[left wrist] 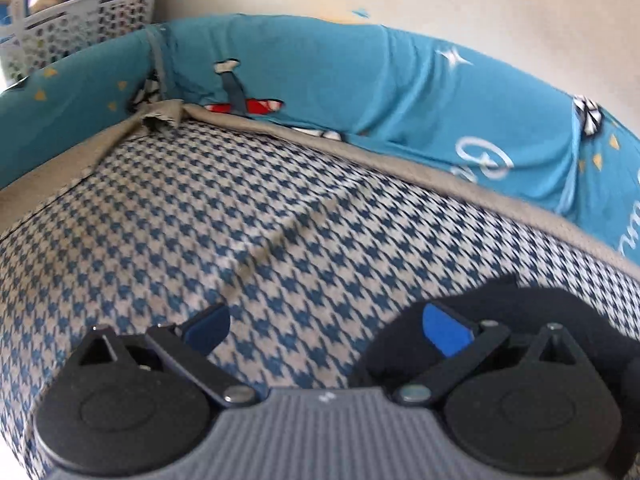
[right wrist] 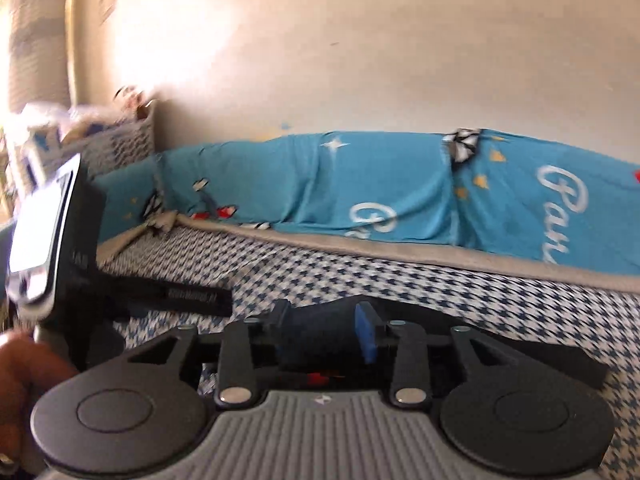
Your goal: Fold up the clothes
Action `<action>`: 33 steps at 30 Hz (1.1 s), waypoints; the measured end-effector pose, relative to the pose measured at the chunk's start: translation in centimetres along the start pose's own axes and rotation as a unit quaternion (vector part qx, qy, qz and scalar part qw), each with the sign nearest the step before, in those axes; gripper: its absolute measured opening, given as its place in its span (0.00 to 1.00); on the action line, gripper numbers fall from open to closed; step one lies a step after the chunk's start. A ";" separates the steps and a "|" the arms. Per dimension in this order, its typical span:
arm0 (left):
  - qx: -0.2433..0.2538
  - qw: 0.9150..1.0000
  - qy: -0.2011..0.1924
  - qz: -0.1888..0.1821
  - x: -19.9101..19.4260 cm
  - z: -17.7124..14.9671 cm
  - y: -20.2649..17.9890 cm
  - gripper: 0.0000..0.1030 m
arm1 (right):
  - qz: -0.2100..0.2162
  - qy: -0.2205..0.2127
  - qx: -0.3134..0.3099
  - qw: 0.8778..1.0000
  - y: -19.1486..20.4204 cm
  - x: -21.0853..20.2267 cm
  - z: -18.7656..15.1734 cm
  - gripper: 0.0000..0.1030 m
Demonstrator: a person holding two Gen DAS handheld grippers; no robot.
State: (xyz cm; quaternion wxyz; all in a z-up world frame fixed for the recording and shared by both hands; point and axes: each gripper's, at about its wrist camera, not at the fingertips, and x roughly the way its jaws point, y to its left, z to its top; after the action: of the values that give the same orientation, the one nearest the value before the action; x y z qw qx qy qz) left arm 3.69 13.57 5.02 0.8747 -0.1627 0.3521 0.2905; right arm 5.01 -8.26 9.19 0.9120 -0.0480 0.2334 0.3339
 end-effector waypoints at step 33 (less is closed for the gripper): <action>-0.040 0.999 -0.012 -0.002 -0.1 1.7 1.4 1.00 | -0.095 0.003 -0.124 0.988 2.3 3.7 -1.4 0.04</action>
State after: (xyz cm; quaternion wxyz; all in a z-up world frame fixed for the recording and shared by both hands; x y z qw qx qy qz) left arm 3.64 15.45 6.11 0.8722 -0.1943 0.3297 0.3047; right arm 5.47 -4.69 6.39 0.9258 -0.1843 0.1874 0.2717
